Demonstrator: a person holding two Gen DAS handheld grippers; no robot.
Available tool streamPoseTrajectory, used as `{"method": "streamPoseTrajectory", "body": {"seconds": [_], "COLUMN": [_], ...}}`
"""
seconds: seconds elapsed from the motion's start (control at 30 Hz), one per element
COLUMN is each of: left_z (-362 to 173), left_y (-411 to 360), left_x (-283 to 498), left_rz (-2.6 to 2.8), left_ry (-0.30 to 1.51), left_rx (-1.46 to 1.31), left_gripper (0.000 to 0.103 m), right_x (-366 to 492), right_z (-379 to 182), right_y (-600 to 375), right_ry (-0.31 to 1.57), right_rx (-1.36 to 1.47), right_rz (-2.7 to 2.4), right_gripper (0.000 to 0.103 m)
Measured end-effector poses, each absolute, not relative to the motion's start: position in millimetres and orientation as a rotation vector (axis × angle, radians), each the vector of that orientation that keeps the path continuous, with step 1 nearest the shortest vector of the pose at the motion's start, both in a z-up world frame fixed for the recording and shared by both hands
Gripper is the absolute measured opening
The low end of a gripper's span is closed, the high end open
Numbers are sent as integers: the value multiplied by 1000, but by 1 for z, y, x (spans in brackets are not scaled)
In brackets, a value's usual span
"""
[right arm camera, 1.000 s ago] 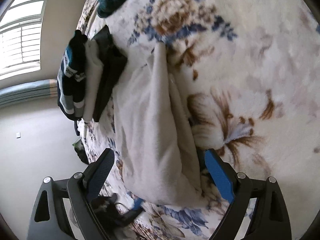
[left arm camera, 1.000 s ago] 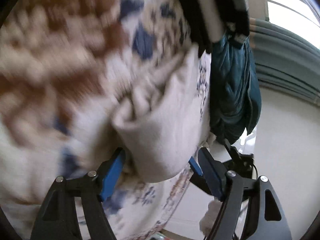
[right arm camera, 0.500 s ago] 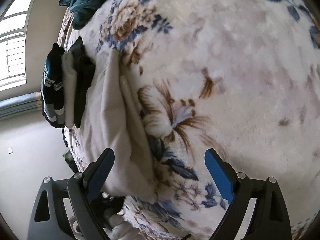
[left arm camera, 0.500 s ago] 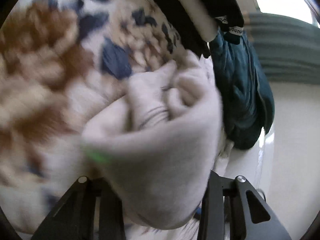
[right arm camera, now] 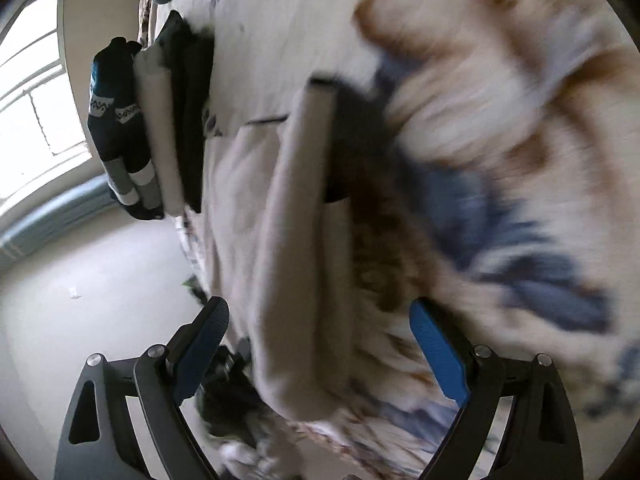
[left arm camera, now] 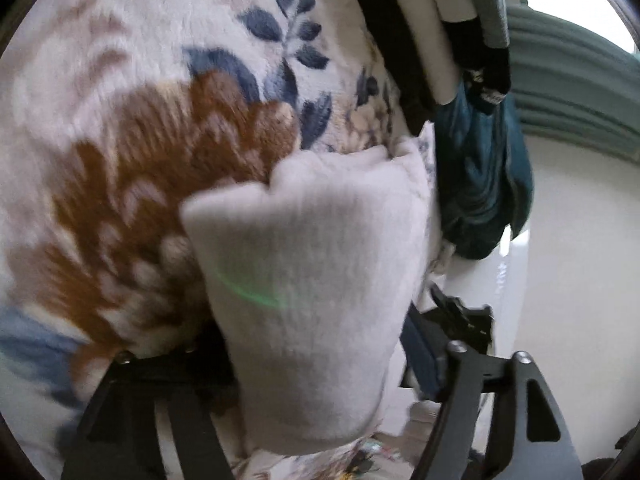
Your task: Fold small clothes
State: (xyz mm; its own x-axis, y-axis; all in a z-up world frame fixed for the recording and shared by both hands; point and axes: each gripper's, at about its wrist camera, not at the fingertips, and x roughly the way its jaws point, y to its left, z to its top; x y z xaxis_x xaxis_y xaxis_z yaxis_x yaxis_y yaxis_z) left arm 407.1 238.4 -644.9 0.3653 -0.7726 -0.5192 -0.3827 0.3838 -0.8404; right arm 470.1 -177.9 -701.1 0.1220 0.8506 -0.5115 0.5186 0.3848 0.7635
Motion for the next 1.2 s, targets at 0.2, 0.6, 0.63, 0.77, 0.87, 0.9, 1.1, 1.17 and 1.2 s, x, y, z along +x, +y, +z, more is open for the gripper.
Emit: {"method": "streamPoseTrajectory", "body": {"seconds": [0.2,0.6,0.63,0.77,0.87,0.9,1.1,1.17,1.2], "left_z": [-639,-570,-562,-517,-477,-464,-398,-388,-387], "left_y": [240,242,242,242,245,248,276,288,292], "left_x": [392,444,450,486,524,535,643,691,711], "left_rz": [-242,-304,-319,-386,-447,-470,-567,-564,-572], "left_ry": [1097,1082,1077,1061,1051,1044,1030,1045,1049], "left_rx": [-1221,-977,-971,-931,-916,-906,-840,-797,-780], "left_gripper": [69,33,33,33,33,33,33,33,34], "right_x": [485,484,483,491,508,515,599,639,657], "right_z": [-713,-647,-636,-589,-544,-530,-460,-451,-449], "right_y": [-160,-136,-137,-135,-135,-133,-111,-93,-86], "right_ry": [1491,1343,1324,1245,1167,1142,979,939,926], "right_rx": [1313,1168,1168,1150,1141,1141,1175,1181,1180], "right_rz": [359,304,307,315,320,323,338,332,334], "right_gripper": [94,15,15,15,15,15,15,15,15]}}
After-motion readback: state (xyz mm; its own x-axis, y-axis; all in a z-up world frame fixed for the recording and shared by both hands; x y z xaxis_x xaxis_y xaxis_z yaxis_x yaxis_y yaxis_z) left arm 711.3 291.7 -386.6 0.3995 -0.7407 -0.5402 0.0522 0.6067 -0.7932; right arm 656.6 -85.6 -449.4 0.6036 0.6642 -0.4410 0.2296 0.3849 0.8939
